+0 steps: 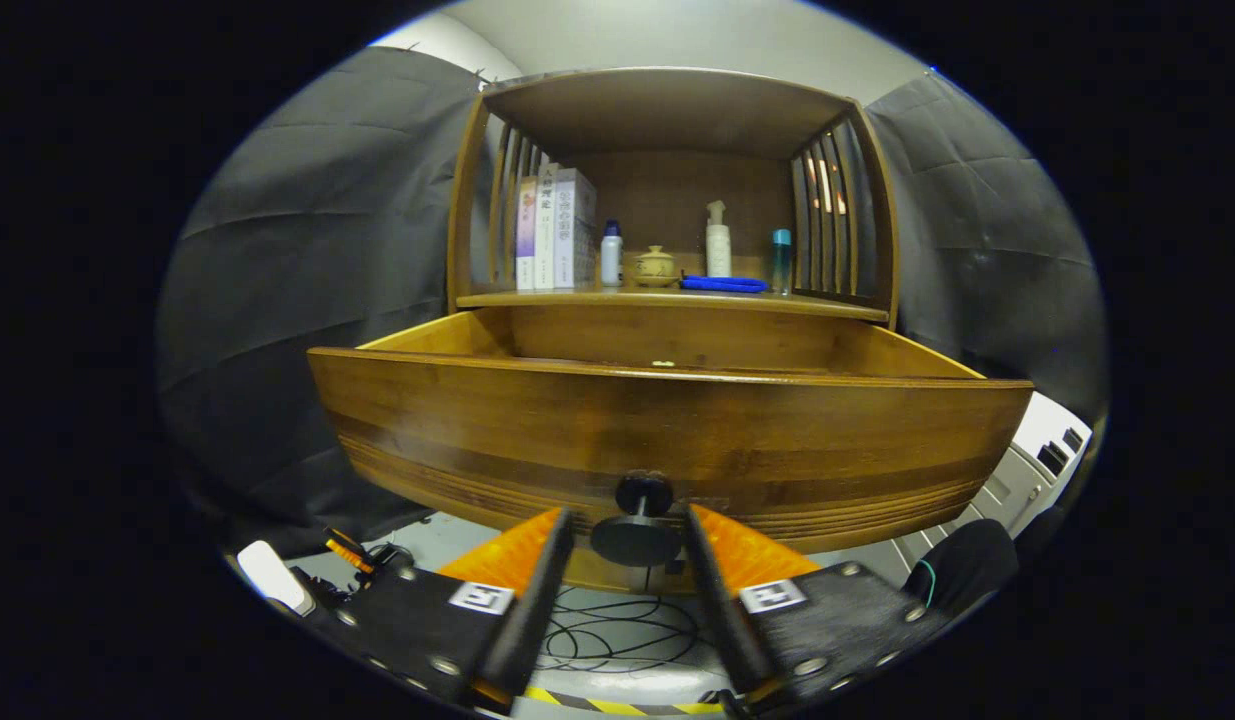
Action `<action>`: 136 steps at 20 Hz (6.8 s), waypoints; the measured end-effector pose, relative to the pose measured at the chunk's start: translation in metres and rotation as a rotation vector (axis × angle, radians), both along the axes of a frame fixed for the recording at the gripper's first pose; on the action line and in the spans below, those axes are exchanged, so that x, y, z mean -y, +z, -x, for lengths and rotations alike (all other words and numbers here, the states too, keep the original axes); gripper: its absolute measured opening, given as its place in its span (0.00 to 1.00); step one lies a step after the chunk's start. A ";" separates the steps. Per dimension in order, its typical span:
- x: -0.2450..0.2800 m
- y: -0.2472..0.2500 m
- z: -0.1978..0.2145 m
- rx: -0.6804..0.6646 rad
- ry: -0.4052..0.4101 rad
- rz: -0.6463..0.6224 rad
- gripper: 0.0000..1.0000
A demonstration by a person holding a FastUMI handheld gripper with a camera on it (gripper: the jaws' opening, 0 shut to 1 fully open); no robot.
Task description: Pull open the drawer, take out the items inside it, and place them on the countertop above the cabinet.
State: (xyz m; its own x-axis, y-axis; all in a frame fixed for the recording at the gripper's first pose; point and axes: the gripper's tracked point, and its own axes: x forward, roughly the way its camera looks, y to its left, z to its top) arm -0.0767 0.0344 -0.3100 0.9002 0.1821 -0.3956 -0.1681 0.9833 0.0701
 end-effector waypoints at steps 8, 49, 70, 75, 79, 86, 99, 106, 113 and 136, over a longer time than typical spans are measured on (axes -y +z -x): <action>0.023 0.118 -0.015 0.127 -0.053 -0.020 0.98; 0.020 -0.026 -0.158 -0.713 -0.108 0.216 0.19; 0.007 0.131 -0.241 -0.316 -0.155 0.293 0.13; 0.003 0.116 -0.290 -0.333 -0.129 0.274 0.13; 0.004 0.100 -0.317 -0.360 -0.114 0.263 0.13; 0.011 0.088 -0.347 -0.392 -0.116 0.239 0.18; 0.004 0.117 -0.338 -0.273 -0.104 0.154 0.83; 0.021 0.196 -0.247 -0.016 -0.168 0.041 0.96; 0.021 0.243 -0.091 0.302 -0.151 -0.036 0.95; 0.023 0.047 0.005 0.128 -0.204 -0.019 0.95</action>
State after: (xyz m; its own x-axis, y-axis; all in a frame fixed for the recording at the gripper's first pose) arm -0.0813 0.0113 -0.2629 0.9618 -0.0020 -0.2738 0.0249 0.9965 0.0801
